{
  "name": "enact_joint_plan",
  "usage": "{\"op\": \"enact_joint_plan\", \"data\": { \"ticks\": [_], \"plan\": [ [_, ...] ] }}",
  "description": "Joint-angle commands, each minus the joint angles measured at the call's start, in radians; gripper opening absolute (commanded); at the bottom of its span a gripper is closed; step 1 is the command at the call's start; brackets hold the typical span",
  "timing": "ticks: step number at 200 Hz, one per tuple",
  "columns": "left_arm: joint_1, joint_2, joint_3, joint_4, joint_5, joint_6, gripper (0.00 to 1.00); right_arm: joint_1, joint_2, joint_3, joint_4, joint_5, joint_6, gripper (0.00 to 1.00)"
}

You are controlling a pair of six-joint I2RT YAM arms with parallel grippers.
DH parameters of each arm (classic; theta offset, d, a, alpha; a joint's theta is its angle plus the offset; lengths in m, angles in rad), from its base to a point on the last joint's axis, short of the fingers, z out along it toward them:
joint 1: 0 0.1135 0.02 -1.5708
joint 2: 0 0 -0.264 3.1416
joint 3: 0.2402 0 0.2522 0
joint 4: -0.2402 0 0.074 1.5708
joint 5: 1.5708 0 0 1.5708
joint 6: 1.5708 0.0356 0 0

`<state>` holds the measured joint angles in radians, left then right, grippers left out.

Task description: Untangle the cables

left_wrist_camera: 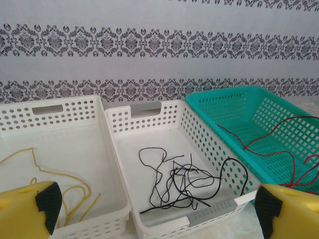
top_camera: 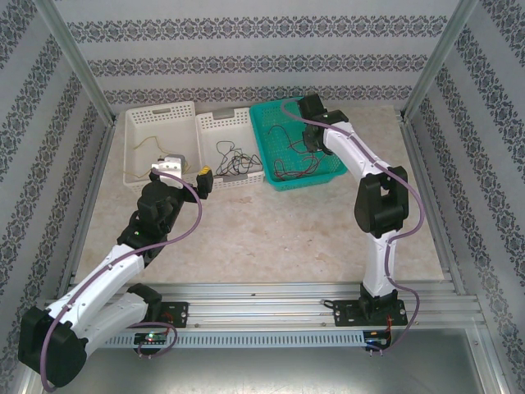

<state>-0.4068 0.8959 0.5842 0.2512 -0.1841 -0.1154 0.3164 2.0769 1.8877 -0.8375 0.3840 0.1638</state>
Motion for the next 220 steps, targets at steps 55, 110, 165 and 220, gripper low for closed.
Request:
{"op": "enact_joint_plan", "data": {
  "ticks": [55, 110, 165, 220],
  "plan": [
    [-0.020, -0.003, 0.003, 0.031, 0.014, 0.016, 1.00, -0.055, -0.041, -0.054, 0.034, -0.226, 0.103, 0.46],
    [-0.021, -0.003, 0.003, 0.032, 0.013, 0.015, 1.00, -0.096, -0.060, -0.155, 0.097, -0.255, 0.137, 0.48],
    [-0.021, -0.002, 0.003, 0.031, 0.014, 0.016, 1.00, -0.098, -0.024, -0.177, 0.100, -0.260, 0.139, 0.48],
    [-0.020, -0.001, 0.003, 0.031, 0.014, 0.018, 1.00, -0.098, -0.004, -0.165, 0.094, -0.265, 0.140, 0.47]
  ]
}}
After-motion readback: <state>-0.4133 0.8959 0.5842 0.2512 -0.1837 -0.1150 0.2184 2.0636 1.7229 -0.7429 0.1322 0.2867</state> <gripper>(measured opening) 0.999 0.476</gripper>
